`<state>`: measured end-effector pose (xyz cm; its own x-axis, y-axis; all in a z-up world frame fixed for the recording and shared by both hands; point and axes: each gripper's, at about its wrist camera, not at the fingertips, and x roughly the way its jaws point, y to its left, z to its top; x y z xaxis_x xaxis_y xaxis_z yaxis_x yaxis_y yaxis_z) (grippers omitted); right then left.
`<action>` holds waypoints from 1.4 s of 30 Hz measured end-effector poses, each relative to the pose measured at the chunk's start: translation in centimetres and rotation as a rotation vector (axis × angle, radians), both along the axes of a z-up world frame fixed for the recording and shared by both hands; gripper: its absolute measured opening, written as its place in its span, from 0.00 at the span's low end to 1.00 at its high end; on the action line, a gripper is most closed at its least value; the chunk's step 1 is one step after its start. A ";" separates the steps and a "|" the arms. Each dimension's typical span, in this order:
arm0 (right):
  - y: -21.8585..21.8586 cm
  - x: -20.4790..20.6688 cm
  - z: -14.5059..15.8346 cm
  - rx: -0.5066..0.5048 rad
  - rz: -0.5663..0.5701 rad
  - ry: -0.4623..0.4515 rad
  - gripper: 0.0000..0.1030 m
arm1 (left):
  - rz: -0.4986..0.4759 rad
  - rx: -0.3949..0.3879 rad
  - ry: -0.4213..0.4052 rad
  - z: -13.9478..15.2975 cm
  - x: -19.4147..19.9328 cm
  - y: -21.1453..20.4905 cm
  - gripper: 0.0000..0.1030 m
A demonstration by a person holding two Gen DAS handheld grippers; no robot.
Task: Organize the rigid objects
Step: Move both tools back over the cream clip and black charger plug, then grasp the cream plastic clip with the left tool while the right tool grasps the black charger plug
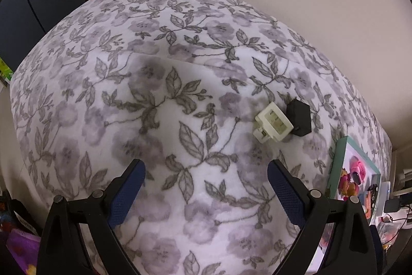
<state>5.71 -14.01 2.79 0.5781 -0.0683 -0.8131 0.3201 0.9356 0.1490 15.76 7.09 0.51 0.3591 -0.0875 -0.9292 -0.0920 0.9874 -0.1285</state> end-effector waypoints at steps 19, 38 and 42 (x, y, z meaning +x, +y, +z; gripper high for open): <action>-2.1 13.5 -4.1 0.106 0.025 0.096 0.89 | -0.115 -0.024 0.026 -6.8 8.6 -4.3 0.93; 0.5 19.0 -8.7 0.115 0.082 0.196 0.79 | -0.180 0.054 -0.007 -7.6 9.0 -5.7 0.90; 0.3 19.1 -9.3 0.118 0.074 0.207 0.66 | -0.200 0.083 -0.026 -7.4 8.9 -6.2 0.88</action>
<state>24.85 -13.67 -6.55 0.3986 0.0707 -0.9144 0.2865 0.9375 0.1974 24.63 0.89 -6.90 0.3664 -0.0827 -0.9268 0.1093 0.9930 -0.0454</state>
